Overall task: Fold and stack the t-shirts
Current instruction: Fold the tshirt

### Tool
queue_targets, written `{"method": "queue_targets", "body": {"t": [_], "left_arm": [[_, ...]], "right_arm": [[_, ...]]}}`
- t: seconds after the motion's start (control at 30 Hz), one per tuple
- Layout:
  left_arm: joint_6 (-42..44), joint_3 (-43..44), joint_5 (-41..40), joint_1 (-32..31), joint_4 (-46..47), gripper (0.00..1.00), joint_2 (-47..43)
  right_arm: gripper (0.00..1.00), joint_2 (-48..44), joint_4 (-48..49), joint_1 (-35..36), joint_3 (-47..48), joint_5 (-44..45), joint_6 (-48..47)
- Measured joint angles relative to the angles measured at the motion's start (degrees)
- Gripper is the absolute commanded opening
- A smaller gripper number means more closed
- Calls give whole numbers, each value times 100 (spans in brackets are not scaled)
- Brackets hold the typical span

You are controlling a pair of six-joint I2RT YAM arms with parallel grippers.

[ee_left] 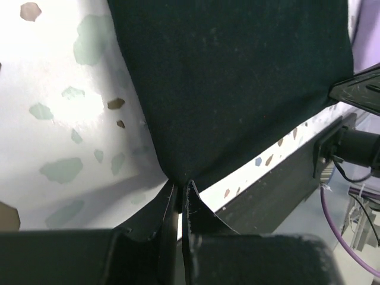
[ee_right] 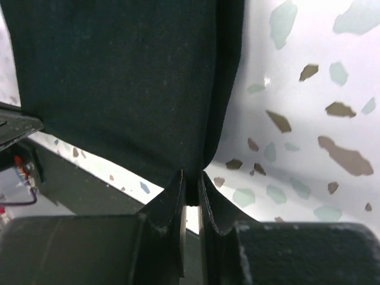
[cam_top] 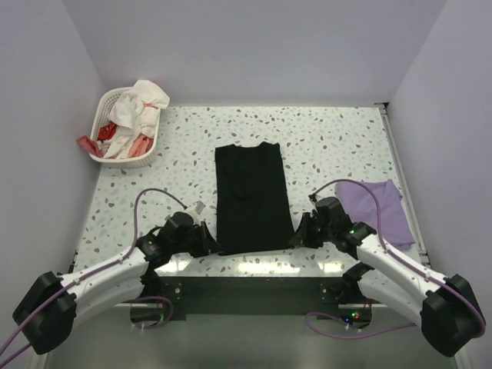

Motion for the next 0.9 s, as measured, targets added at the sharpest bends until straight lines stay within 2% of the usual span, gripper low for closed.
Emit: {"method": "queue_targets", "body": {"t": [0.23, 0.4, 0.63, 0.9], "left_arm": [[-20, 33, 155, -26, -813, 0, -1029], [-44, 457, 173, -26, -1285, 0, -1235], [26, 1303, 227, 103, -1366, 0, -520], [428, 2658, 1012, 1126, -1158, 0, 846]], "right_arm": [[0, -1069, -721, 15, -76, -271, 22], [0, -1228, -1314, 31, 459, -282, -33], [0, -728, -1545, 24, 1482, -107, -70], [0, 643, -1338, -177, 2686, 0, -173]]}}
